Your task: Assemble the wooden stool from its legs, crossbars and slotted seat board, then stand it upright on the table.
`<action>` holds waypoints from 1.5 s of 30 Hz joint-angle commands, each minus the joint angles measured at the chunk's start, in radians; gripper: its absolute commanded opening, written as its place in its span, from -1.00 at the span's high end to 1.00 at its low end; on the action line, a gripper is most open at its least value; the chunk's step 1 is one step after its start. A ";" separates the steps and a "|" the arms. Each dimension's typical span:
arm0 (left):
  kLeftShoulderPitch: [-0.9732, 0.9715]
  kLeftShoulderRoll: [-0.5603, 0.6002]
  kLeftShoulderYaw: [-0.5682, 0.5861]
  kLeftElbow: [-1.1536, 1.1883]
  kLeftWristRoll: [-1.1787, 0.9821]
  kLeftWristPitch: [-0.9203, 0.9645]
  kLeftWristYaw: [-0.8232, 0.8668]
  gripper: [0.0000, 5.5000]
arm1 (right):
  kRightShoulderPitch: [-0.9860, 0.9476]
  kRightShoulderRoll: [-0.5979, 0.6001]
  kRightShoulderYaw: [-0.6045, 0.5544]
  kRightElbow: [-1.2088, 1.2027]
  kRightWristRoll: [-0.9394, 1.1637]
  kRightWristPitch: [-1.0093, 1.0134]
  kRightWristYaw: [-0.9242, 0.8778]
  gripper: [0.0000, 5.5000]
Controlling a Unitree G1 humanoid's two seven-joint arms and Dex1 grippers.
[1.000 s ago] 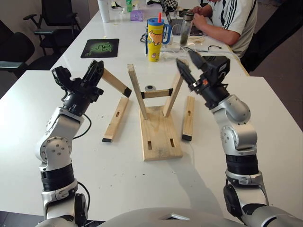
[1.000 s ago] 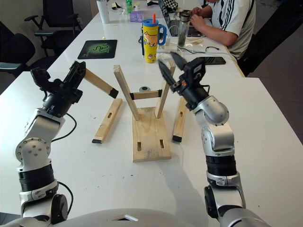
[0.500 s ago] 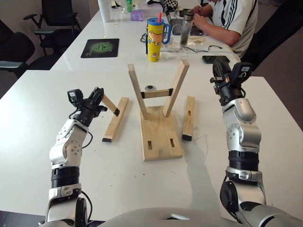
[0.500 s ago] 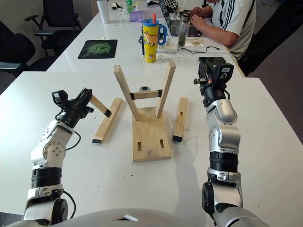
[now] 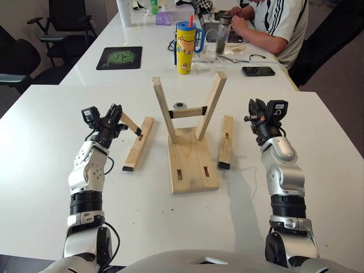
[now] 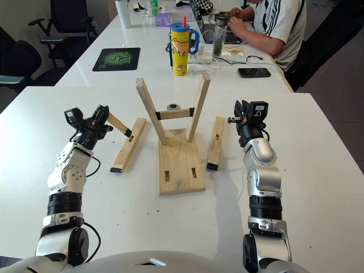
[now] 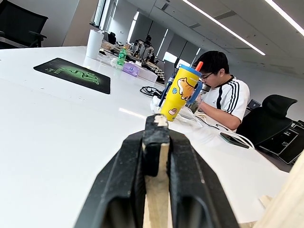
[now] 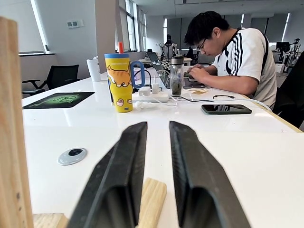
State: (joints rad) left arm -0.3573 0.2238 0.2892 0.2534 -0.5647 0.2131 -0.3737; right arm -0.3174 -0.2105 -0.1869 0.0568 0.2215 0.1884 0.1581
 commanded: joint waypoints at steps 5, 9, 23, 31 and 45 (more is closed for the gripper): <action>0.008 0.006 -0.012 0.009 0.036 0.012 -0.016 0.84 | 0.005 0.003 0.006 -0.006 -0.007 0.003 0.003 0.69; 0.007 0.009 -0.012 0.034 0.055 0.004 -0.026 0.84 | 0.004 0.003 0.008 -0.005 -0.008 0.003 0.005 0.69; 0.009 0.019 -0.012 0.084 0.099 -0.027 -0.029 0.84 | 0.000 -0.003 0.008 -0.003 -0.010 0.008 0.012 0.69; 0.046 0.026 -0.129 0.139 0.312 -0.053 0.110 0.84 | -0.001 -0.006 0.009 -0.002 -0.013 0.010 0.012 0.69; 0.134 -0.053 -0.216 0.040 0.404 -0.097 0.182 0.84 | 0.004 0.000 0.008 -0.007 -0.016 0.009 0.006 0.69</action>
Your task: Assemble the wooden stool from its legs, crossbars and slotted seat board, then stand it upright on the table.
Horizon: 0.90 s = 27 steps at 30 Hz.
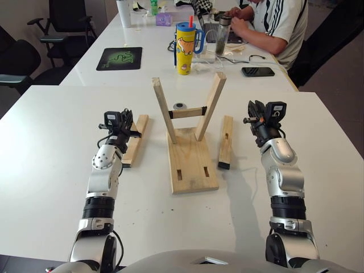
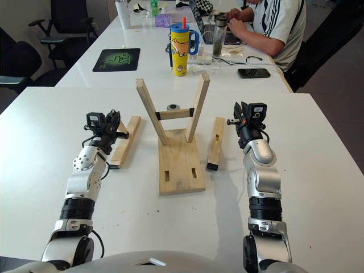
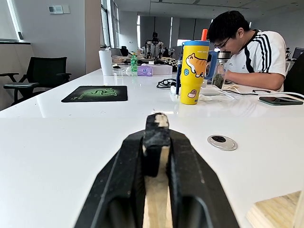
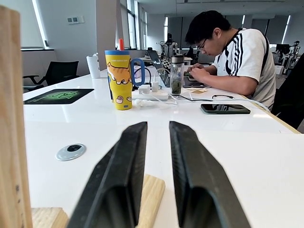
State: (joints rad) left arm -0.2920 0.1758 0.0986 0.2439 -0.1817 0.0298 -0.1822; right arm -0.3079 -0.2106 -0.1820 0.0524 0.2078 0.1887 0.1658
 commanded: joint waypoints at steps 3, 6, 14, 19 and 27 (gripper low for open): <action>0.046 0.017 -0.029 -0.002 0.026 0.090 -0.022 0.84 | -0.010 0.001 0.003 0.003 -0.003 0.005 -0.003 0.69; 0.010 0.031 -0.016 -0.081 0.010 0.114 -0.029 0.65 | -0.009 0.005 0.004 0.003 -0.004 0.001 -0.006 0.69; -0.113 0.049 0.028 -0.261 -0.042 0.218 -0.019 0.60 | -0.001 0.008 0.006 0.001 -0.007 -0.004 -0.008 0.69; -0.154 0.060 0.046 -0.296 -0.052 0.295 -0.003 0.60 | 0.007 0.011 0.009 -0.007 -0.006 -0.001 -0.008 0.69; -0.109 0.067 -0.031 0.059 0.039 0.379 -0.017 0.60 | 0.033 0.030 0.025 -0.029 -0.005 0.012 -0.012 0.69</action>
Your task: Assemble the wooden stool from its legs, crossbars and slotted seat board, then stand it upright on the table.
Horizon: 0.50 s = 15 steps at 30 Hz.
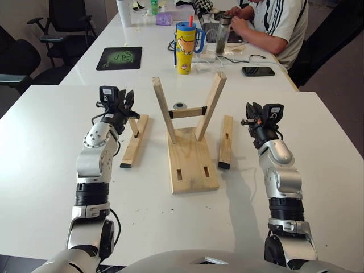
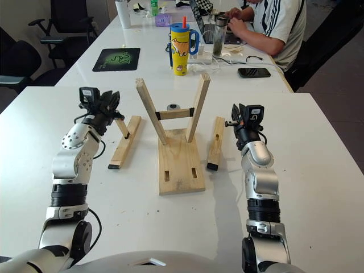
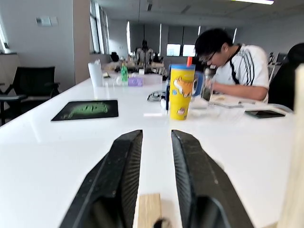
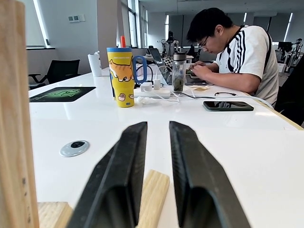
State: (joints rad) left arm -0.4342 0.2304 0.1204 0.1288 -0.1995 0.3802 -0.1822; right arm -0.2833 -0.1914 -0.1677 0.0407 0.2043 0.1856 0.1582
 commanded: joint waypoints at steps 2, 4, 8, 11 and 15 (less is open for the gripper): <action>0.041 0.005 -0.056 0.193 0.060 0.018 -0.025 0.60 | 0.010 0.010 0.011 -0.019 0.000 0.017 -0.004 0.69; 0.042 0.001 -0.051 0.176 0.058 0.002 -0.027 0.60 | 0.009 0.008 0.009 -0.019 0.001 0.019 -0.003 0.69; 0.018 0.008 -0.034 0.101 0.061 -0.052 -0.013 0.60 | 0.007 0.008 0.010 -0.015 0.000 0.018 -0.003 0.69; -0.007 0.014 -0.018 0.022 0.065 -0.080 0.009 0.60 | 0.006 0.009 0.009 -0.014 -0.001 0.016 -0.005 0.69; -0.042 0.016 -0.008 -0.094 0.046 -0.048 0.010 0.60 | 0.003 0.009 0.007 -0.011 -0.001 0.011 -0.006 0.69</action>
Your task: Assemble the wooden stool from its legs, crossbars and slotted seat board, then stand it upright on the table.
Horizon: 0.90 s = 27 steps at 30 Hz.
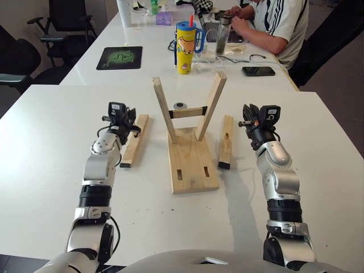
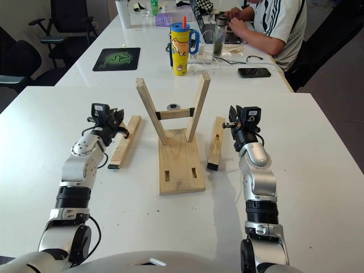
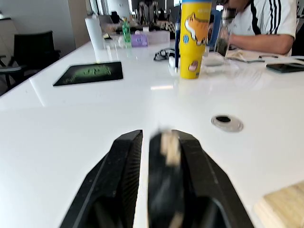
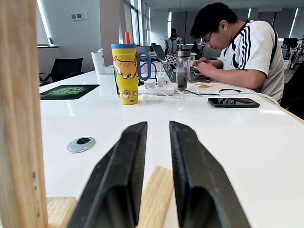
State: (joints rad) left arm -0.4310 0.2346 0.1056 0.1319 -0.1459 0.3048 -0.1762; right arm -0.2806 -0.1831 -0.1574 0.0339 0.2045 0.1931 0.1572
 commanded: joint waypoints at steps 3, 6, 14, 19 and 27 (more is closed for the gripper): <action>-0.090 0.014 0.023 -0.146 -0.020 0.050 0.012 0.60 | -0.001 0.000 -0.006 -0.002 -0.002 -0.001 -0.007 0.69; -0.141 0.025 0.035 -0.135 -0.016 0.056 0.018 0.60 | -0.003 0.000 -0.009 0.001 -0.002 -0.004 -0.009 0.69; -0.148 0.028 -0.035 0.173 0.050 0.062 -0.017 0.60 | -0.002 0.001 -0.011 0.001 -0.001 -0.007 -0.011 0.69; -0.102 0.024 -0.055 0.297 0.080 -0.010 -0.019 0.60 | -0.002 0.000 -0.014 0.003 0.000 -0.007 -0.009 0.69; -0.186 -0.006 0.129 -0.052 -0.096 -0.117 0.036 0.60 | 0.005 -0.002 -0.014 -0.001 -0.001 -0.003 -0.005 0.69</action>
State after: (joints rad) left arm -0.5740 0.2365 0.1615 0.1904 -0.1799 0.2236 -0.1692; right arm -0.2809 -0.1827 -0.1710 0.0400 0.2046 0.1842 0.1519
